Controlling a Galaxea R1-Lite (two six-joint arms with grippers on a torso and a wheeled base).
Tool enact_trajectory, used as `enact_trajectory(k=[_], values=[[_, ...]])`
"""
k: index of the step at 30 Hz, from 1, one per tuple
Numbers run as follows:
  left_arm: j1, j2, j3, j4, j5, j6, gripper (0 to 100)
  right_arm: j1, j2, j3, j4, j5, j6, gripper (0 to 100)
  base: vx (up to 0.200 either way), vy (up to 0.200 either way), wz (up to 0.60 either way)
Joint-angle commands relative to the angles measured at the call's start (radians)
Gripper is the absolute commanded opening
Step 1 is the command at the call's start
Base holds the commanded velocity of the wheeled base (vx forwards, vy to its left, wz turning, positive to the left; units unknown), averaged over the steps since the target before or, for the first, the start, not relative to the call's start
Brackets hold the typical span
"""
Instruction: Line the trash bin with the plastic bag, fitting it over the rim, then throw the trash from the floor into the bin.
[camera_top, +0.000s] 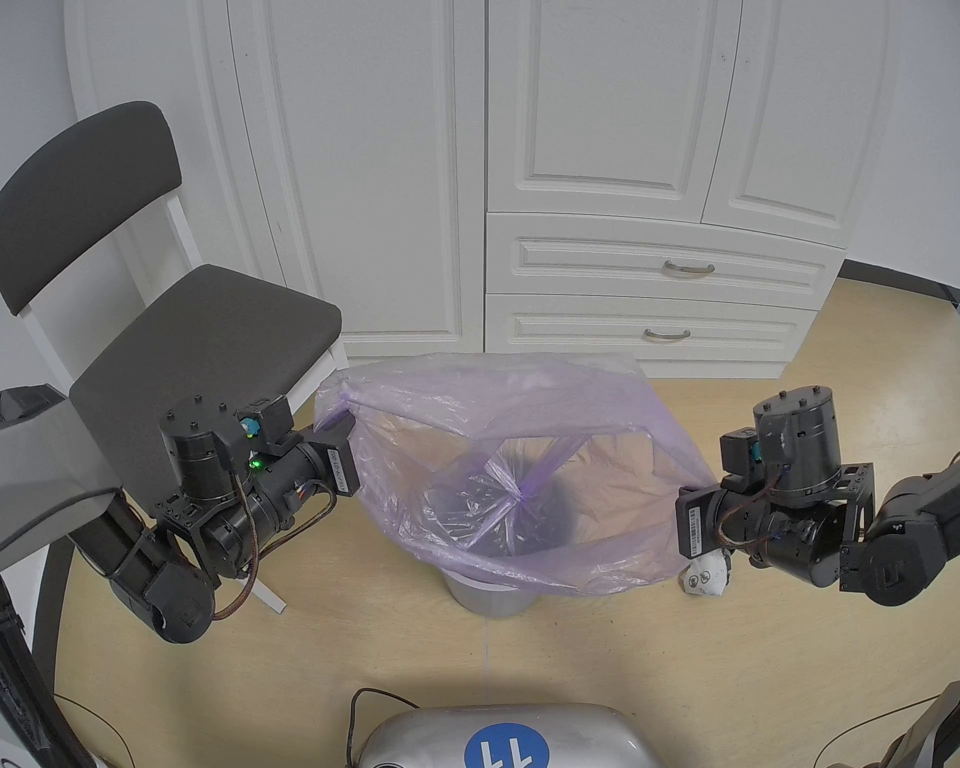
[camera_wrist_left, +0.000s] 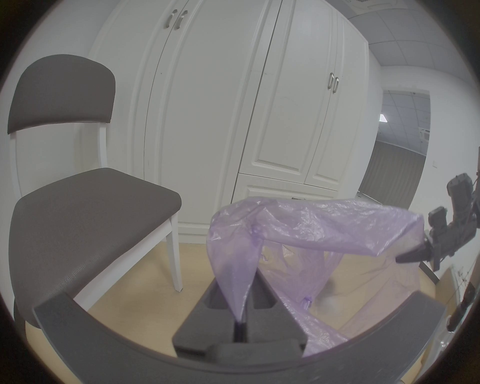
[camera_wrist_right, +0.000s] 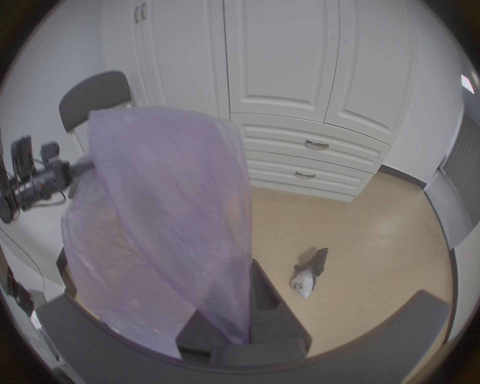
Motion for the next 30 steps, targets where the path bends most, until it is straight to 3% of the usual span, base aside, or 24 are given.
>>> enact_trajectory(k=[1, 5, 10, 13, 16, 25, 30], values=[[0.003, 0.006, 0.003, -0.009, 0.001, -0.002, 0, -0.013, 0.071, 0.009, 0.000, -0.045, -0.028, 0, 0.000, 0.000, 0.00], [0.006, 0.013, 0.005, -0.009, -0.002, 0.000, 0, -0.022, 0.099, 0.009, -0.006, -0.097, -0.051, 0, 0.000, 0.000, 0.00], [0.008, 0.027, 0.006, -0.010, -0.009, 0.004, 0, -0.044, 0.111, 0.010, -0.005, -0.102, -0.063, 0, 0.000, 0.000, 0.00], [0.026, 0.038, 0.017, -0.010, -0.018, 0.027, 0, -0.076, 0.117, 0.030, -0.008, -0.100, -0.129, 0, 0.000, 0.000, 0.00], [0.041, 0.049, 0.017, -0.016, -0.018, 0.053, 0, -0.082, 0.117, 0.038, -0.009, -0.100, -0.143, 0, 0.000, 0.000, 0.00], [0.060, 0.150, 0.028, -0.180, -0.022, 0.124, 0, -0.096, 0.117, 0.070, -0.009, -0.100, -0.197, 0, 0.000, 0.000, 0.00], [0.060, 0.161, 0.028, -0.190, -0.025, 0.127, 0, -0.096, 0.111, 0.096, -0.009, -0.097, -0.232, 0, 0.000, 0.000, 0.00]])
